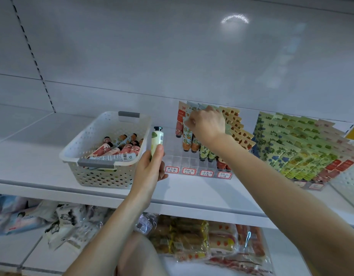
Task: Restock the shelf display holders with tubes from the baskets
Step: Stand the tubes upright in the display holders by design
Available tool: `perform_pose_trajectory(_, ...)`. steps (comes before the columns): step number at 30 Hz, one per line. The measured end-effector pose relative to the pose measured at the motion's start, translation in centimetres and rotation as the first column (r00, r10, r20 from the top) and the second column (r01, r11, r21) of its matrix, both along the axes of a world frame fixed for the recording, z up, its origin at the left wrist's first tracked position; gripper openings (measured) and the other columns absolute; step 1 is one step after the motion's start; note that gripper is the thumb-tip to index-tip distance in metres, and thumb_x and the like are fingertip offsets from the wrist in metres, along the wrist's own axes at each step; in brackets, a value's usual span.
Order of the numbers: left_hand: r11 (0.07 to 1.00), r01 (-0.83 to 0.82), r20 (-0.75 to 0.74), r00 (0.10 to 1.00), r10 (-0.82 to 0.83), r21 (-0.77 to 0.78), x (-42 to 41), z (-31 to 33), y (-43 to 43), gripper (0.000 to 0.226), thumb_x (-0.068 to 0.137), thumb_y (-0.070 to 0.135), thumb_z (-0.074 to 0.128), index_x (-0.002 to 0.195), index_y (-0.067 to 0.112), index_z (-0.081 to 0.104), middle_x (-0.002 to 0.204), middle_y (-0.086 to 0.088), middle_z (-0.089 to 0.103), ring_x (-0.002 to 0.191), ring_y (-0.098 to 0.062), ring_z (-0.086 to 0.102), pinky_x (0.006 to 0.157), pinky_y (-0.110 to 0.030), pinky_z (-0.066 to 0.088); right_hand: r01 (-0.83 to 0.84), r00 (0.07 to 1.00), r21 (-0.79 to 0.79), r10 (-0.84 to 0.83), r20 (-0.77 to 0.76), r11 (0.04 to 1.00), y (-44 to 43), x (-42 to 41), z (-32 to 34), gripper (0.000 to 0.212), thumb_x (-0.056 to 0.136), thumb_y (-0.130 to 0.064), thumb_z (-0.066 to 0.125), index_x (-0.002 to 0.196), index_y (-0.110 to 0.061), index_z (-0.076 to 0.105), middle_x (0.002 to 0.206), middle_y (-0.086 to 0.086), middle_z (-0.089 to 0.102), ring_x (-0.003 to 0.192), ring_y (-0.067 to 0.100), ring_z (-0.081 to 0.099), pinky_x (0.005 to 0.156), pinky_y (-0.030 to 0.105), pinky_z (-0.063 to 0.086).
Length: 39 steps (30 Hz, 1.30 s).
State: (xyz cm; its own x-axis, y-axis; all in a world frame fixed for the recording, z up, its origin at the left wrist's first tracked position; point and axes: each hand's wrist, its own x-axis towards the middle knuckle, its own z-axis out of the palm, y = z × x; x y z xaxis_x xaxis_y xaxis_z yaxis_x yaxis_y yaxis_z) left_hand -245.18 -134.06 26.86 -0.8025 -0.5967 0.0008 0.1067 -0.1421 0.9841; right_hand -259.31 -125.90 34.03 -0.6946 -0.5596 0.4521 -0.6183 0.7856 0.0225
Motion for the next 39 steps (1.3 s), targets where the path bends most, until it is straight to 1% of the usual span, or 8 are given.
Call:
perform_pose_trajectory(5, 1.0, 0.012, 0.014, 1.0, -0.012, 0.009, -0.2, -0.2, 0.0, 0.027, 0.095, 0.039, 0.042, 0.086, 0.016, 0.054, 0.06, 0.0, 0.044, 0.056, -0.01, 0.043, 0.066, -0.026, 0.049, 0.038, 0.999, 0.031, -0.037, -0.031, 0.999, -0.2, -0.7, 0.5, 0.029, 0.095, -0.023, 0.041, 0.096, -0.008, 0.066, 0.099, 0.009, 0.062, 0.103, 0.028, 0.049, 0.075, 0.031, 0.031)
perform_pose_trajectory(10, 0.998, 0.011, 0.021, 1.0, -0.012, 0.067, -0.8, -0.1, 0.0, 0.03, 0.097, 0.038, 0.039, 0.089, 0.014, 0.056, 0.06, 0.0, 0.044, 0.051, -0.01, 0.04, 0.064, -0.027, 0.047, 0.05, 0.998, 0.014, -0.05, -0.037, 0.999, -0.2, -1.1, 0.0, 0.029, 0.096, -0.025, 0.042, 0.103, -0.011, 0.067, 0.105, 0.008, 0.059, 0.104, 0.028, 0.048, 0.083, 0.032, 0.035)
perform_pose_trajectory(18, 0.997, 0.044, 0.029, 0.998, -0.046, 0.062, -1.6, -0.3, 0.3, 0.032, 0.098, 0.038, 0.039, 0.094, 0.011, 0.055, 0.06, -0.001, 0.042, 0.05, -0.01, 0.038, 0.063, -0.027, 0.045, 0.03, 0.997, 0.035, -0.027, -0.072, 0.999, -0.1, -1.5, -0.5, 0.019, 0.094, -0.017, 0.049, 0.099, -0.011, 0.066, 0.105, 0.007, 0.059, 0.103, 0.026, 0.046, 0.082, 0.03, 0.032)
perform_pose_trajectory(28, 0.991, 0.071, 0.016, 0.997, -0.073, 0.112, -1.4, 0.2, 0.2, 0.03, 0.101, 0.032, 0.032, 0.096, 0.014, 0.055, 0.061, -0.001, 0.043, 0.048, -0.01, 0.038, 0.063, -0.026, 0.047, -0.047, 0.996, -0.093, 0.04, -0.077, 0.995, 0.5, -1.6, -0.8, 0.029, 0.094, -0.026, 0.051, 0.1, -0.003, 0.067, 0.101, 0.013, 0.061, 0.101, 0.03, 0.049, 0.083, 0.035, 0.034)
perform_pose_trajectory(30, 0.992, 0.07, 0.019, 0.997, -0.072, 0.105, -1.3, 0.2, 0.2, 0.029, 0.101, 0.032, 0.032, 0.096, 0.014, 0.055, 0.061, -0.001, 0.043, 0.049, -0.01, 0.039, 0.063, -0.026, 0.047, -0.046, 0.995, -0.108, 0.036, -0.09, 0.993, 0.4, -1.8, -0.9, 0.027, 0.093, -0.024, 0.053, 0.099, -0.002, 0.067, 0.098, 0.014, 0.062, 0.099, 0.031, 0.051, 0.08, 0.036, 0.034)
perform_pose_trajectory(34, 0.991, 0.077, 0.023, 0.997, -0.079, 0.111, -1.2, 0.4, 0.3, 0.029, 0.101, 0.032, 0.031, 0.095, 0.014, 0.054, 0.062, -0.002, 0.043, 0.049, -0.011, 0.037, 0.062, -0.025, 0.047, -0.105, 0.986, -0.202, 0.075, -0.151, 0.974, 0.0, -1.7, -0.9, 0.013, 0.078, -0.011, 0.069, 0.074, 0.001, 0.07, 0.073, 0.017, 0.063, 0.077, 0.035, 0.056, 0.066, 0.033, 0.031)
perform_pose_trajectory(37, 0.991, 0.069, 0.028, 0.997, -0.073, 0.117, -1.2, 0.5, 0.3, 0.03, 0.101, 0.032, 0.031, 0.093, 0.015, 0.054, 0.062, -0.002, 0.042, 0.05, -0.011, 0.037, 0.063, -0.026, 0.046, -0.075, 0.992, -0.103, 0.064, -0.109, 0.992, -0.2, -1.7, -0.6, 0.022, 0.09, -0.019, 0.056, 0.095, -0.002, 0.07, 0.093, 0.015, 0.063, 0.095, 0.031, 0.051, 0.075, 0.032, 0.03)
perform_pose_trajectory(39, 0.991, 0.071, 0.025, 0.997, -0.075, 0.111, -1.2, 0.5, 0.2, 0.03, 0.101, 0.032, 0.031, 0.094, 0.015, 0.054, 0.062, -0.002, 0.042, 0.05, -0.011, 0.037, 0.064, -0.026, 0.046, -0.066, 0.993, -0.09, 0.056, -0.105, 0.994, 0.0, -1.9, -0.5, 0.026, 0.093, -0.022, 0.05, 0.101, -0.004, 0.068, 0.1, 0.013, 0.062, 0.1, 0.028, 0.049, 0.078, 0.031, 0.029)
